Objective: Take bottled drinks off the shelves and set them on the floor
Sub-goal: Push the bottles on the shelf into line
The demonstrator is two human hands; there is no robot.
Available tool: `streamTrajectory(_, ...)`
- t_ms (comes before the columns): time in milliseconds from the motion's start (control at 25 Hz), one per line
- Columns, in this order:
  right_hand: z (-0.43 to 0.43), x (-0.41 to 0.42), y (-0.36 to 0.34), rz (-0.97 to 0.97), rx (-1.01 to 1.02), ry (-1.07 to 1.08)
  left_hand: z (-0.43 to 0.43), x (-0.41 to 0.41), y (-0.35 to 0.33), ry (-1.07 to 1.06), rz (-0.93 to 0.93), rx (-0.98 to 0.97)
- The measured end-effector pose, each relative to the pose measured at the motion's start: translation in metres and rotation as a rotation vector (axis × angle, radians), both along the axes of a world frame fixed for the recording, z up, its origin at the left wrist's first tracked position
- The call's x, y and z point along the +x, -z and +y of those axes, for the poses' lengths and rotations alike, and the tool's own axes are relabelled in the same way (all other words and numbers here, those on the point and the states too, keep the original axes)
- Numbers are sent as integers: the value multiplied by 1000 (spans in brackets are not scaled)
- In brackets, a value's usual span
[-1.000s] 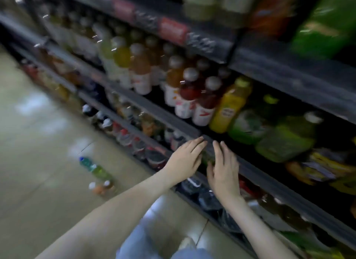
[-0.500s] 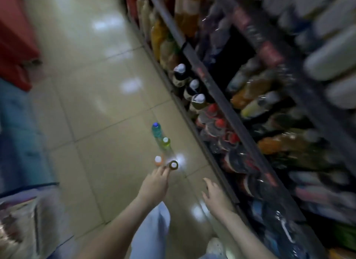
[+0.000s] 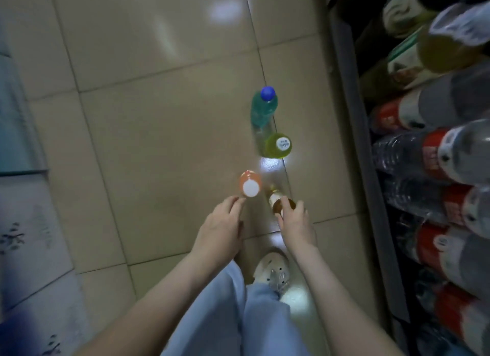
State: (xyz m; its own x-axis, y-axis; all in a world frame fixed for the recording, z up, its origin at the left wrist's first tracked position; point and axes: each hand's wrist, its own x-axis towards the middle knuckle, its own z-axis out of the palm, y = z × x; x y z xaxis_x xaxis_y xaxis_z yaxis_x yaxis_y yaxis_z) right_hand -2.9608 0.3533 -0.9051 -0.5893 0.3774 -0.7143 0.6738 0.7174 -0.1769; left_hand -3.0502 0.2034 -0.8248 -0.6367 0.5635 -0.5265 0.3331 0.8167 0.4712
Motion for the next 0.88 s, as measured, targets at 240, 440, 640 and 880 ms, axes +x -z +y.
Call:
streamTrajectory(240,26,8,-105,277,16,116,26,8,-52,54,-121,46)
streamTrajectory(440,61,39,-361,525,-174,472,85,0,-221,440,-197,20)
streamTrajectory(640,74,95,-558,891,-246,921,146,8,-431,615,-206,262)
streamTrajectory(880,18,204,-677,1082,-178,1373,183,131,-606,1111,-303,366)
